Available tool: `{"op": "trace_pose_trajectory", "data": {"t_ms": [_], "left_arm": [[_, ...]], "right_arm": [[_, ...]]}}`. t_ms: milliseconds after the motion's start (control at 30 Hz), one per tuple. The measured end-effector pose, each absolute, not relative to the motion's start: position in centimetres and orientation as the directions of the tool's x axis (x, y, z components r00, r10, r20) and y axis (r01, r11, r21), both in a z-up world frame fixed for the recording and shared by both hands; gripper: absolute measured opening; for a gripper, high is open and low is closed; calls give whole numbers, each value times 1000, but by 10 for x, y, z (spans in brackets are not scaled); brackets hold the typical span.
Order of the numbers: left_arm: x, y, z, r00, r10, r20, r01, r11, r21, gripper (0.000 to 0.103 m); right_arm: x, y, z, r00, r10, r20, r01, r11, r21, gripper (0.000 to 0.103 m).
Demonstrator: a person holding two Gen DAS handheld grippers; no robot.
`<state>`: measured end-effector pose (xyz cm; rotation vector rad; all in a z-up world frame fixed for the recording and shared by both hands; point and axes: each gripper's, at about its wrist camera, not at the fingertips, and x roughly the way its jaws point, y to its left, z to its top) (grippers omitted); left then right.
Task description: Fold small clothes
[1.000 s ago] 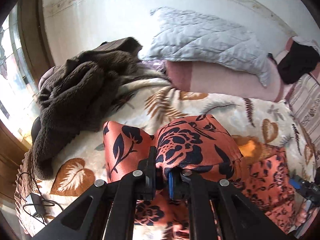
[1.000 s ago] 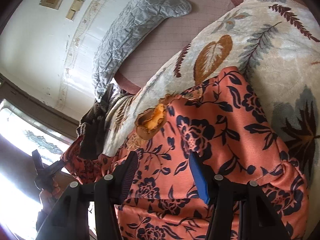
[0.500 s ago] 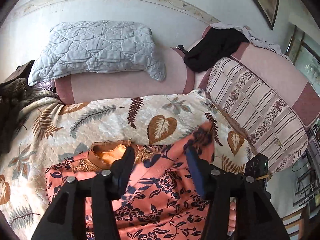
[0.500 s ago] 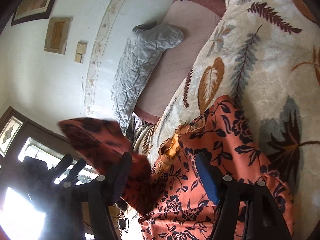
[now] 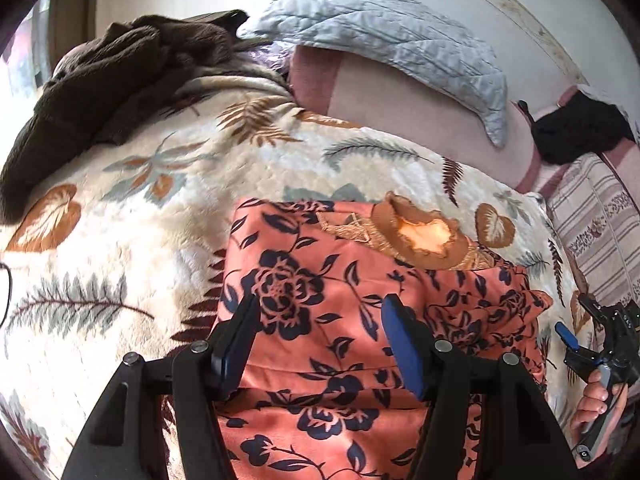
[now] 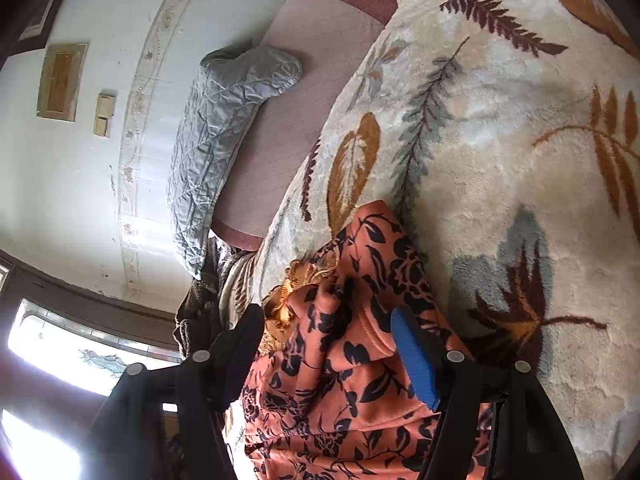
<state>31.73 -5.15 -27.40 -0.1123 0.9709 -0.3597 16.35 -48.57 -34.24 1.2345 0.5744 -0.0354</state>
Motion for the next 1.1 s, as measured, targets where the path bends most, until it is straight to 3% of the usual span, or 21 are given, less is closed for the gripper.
{"op": "trace_pose_trajectory", "data": {"t_ms": [67, 267, 367, 433, 500, 633, 767, 833, 867, 933, 1033, 1100], "left_arm": [[317, -43, -285, 532, -336, -777, 218, 941, -257, 64], [324, -37, -307, 580, -273, -767, 173, 962, -211, 64], [332, -37, -310, 582, -262, -770, 161, 965, -207, 64], [337, -36, -310, 593, -251, -765, 156, 968, -197, 64], [340, -37, -311, 606, -220, -765, 161, 975, -154, 64], [340, -23, -305, 623, -236, -745, 152, 972, -181, 64], [336, -6, -294, 670, -242, -702, 128, 969, -211, 64], [335, -1, -292, 678, -249, -692, 126, 966, -224, 64], [336, 1, -293, 674, -249, -695, 125, 967, -224, 64], [337, 2, -296, 657, -252, -711, 121, 966, -230, 64], [339, -1, -303, 627, -256, -736, 128, 966, -227, 64], [336, -7, -305, 623, -244, -743, 144, 970, -198, 64]], "right_arm": [[177, -480, -341, 856, 307, -416, 310, 339, 888, 68], [221, -464, -354, 788, 306, -534, 404, 396, 824, 61], [237, -463, -365, 760, 266, -593, 469, 409, 783, 45], [245, -462, -373, 745, 260, -614, 494, 404, 770, 21], [251, -459, -370, 732, 253, -632, 510, 412, 755, 9], [255, -449, -303, 809, 201, -552, 393, 512, 763, 8], [229, -432, -216, 925, 172, -338, 166, 618, 769, 8], [201, -424, -196, 959, 171, -227, 60, 658, 751, 8], [188, -423, -198, 963, 160, -219, 54, 680, 732, 8], [173, -427, -226, 924, 151, -350, 150, 700, 698, 11], [165, -445, -315, 659, 176, -731, 467, 666, 581, 14], [143, -457, -348, 574, 164, -802, 575, 617, 538, 14]]}}
